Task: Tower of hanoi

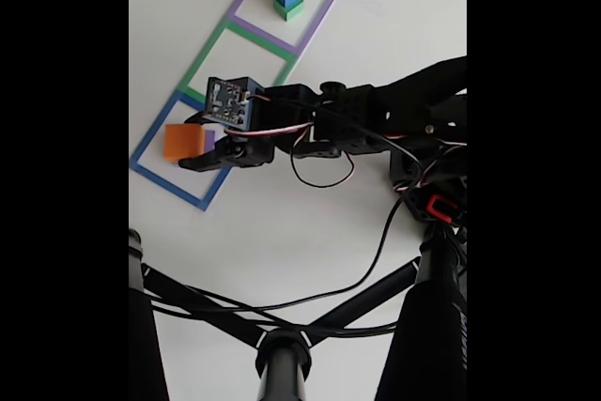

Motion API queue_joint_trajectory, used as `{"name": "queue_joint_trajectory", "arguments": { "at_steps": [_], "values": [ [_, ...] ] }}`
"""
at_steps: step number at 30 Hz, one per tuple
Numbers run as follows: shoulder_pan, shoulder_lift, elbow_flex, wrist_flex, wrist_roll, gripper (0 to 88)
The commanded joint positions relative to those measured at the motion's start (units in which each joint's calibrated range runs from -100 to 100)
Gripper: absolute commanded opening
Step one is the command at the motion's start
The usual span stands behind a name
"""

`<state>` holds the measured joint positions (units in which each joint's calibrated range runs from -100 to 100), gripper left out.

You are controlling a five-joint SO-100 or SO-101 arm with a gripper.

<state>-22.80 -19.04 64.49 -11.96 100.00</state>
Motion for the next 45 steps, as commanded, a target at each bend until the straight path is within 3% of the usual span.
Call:
{"name": "queue_joint_trajectory", "arguments": {
  "at_steps": [1, 19, 45],
  "values": [
    [1.1, 3.7, -0.1, -7.3, 0.0, 11.5],
    [0.7, 13.9, 3.8, -22.1, 0.0, 11.5],
    [2.4, 21.3, 4.0, -29.2, 0.0, 13.5]
  ]
}}
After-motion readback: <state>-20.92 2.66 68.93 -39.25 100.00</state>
